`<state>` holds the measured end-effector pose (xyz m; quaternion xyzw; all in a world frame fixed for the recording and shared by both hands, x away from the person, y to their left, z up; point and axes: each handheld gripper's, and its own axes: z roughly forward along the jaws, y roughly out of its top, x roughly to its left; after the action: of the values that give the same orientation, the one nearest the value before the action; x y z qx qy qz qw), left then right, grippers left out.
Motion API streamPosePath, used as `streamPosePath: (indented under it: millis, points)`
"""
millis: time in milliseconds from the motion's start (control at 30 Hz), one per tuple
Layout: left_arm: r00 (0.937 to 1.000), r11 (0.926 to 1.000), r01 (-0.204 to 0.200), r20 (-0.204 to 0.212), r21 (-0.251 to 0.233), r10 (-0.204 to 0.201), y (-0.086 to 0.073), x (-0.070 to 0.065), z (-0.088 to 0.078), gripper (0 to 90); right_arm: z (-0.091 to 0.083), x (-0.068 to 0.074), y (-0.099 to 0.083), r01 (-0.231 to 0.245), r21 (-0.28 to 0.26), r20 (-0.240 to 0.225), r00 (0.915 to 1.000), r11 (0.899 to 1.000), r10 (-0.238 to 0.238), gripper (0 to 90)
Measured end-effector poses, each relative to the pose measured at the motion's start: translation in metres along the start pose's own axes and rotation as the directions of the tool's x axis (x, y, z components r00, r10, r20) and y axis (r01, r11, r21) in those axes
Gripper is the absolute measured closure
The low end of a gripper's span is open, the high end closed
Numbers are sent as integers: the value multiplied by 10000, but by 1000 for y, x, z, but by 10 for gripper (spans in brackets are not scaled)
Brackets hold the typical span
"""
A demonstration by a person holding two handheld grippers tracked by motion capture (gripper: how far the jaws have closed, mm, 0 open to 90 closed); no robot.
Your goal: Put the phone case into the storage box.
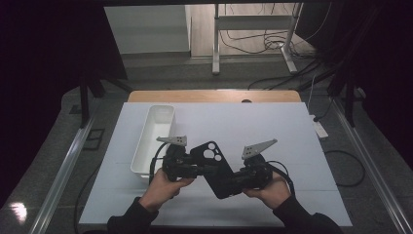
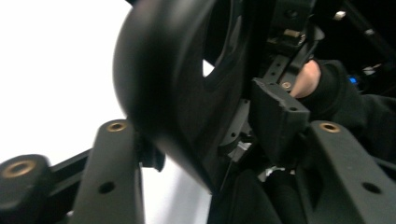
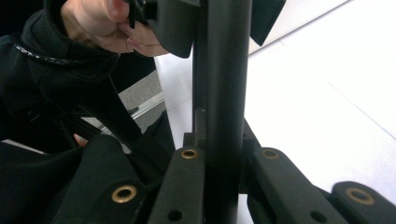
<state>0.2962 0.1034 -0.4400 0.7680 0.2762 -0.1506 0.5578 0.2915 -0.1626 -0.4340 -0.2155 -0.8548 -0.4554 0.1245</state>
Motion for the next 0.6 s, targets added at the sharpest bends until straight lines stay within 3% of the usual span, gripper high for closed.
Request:
streamPosePath:
  millis: [33, 200, 367, 600]
  points:
    - [9998, 10000, -58, -167, 23, 59, 1, 0, 0, 401, -1, 0, 0, 40, -52, 105, 9999, 10000, -40, 861]
    - [9945, 9993, -341, -982, 150, 354, 3, -3, -3, 312, -2, 0, 0, 50, -97, 334, 9994, 9999, -46, 861]
    - [9871, 9988, -443, -1530, 196, 468, 4, -4, -4, 237, -3, 0, -1, 59, -163, 563, 9984, 9998, -50, 860]
    - [9675, 9968, -719, -2403, 361, 784, 5, -8, -5, 132, -6, 0, -1, 38, -311, 960, 9954, 9995, -8, 861]
